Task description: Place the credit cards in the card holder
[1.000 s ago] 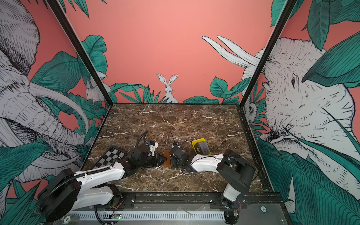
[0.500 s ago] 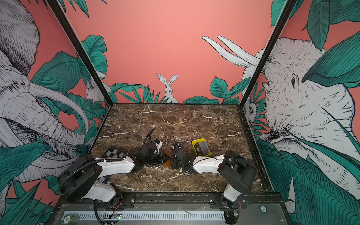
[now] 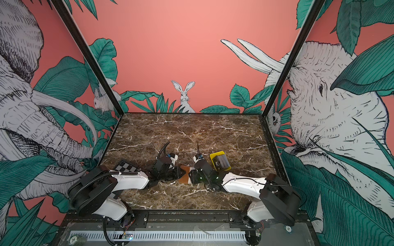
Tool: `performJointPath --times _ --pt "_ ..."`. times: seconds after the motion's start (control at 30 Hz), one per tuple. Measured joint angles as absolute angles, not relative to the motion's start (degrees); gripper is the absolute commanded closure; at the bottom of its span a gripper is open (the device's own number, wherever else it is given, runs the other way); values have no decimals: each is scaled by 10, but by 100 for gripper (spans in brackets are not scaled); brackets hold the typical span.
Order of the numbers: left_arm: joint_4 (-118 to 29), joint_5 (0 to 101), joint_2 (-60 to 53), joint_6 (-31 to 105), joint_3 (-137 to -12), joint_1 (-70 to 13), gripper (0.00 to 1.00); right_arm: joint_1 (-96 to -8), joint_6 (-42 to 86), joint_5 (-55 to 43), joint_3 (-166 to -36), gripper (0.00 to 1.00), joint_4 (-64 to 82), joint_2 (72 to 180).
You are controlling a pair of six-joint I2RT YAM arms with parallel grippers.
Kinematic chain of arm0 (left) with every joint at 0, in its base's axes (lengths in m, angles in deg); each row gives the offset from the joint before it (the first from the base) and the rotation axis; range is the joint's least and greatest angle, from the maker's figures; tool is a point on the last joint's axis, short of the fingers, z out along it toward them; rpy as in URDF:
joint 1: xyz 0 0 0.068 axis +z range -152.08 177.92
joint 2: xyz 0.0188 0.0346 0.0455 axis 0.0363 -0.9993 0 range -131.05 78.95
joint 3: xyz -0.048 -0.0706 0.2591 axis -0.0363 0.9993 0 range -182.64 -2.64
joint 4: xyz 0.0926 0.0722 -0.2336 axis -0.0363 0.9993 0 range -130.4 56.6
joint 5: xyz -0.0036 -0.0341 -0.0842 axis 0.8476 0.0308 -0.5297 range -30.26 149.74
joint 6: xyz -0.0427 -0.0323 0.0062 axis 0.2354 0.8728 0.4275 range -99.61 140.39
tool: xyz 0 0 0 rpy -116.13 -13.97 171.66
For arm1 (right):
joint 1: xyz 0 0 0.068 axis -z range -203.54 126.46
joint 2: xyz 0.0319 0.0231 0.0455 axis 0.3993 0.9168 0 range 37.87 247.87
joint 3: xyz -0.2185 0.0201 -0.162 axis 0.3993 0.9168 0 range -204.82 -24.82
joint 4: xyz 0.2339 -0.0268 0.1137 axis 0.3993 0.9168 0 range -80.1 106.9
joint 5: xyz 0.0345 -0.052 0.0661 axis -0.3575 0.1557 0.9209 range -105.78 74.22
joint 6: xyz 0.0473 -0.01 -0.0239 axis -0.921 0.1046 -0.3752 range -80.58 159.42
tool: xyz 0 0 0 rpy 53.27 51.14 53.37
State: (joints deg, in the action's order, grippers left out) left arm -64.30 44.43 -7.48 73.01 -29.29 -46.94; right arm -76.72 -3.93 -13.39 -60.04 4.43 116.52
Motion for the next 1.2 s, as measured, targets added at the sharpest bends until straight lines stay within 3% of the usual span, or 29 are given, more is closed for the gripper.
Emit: performJointPath --times 0.17,0.67,1.2 --pt "-655 444 -76 730 -285 -469 87 -719 -39 -97 -602 64 41 1171" --pt "-678 443 -98 724 -280 -469 87 -686 -80 -33 -581 65 -42 1261" --pt "-744 442 -64 738 -207 -465 87 -722 -117 -42 -532 65 -115 1246"
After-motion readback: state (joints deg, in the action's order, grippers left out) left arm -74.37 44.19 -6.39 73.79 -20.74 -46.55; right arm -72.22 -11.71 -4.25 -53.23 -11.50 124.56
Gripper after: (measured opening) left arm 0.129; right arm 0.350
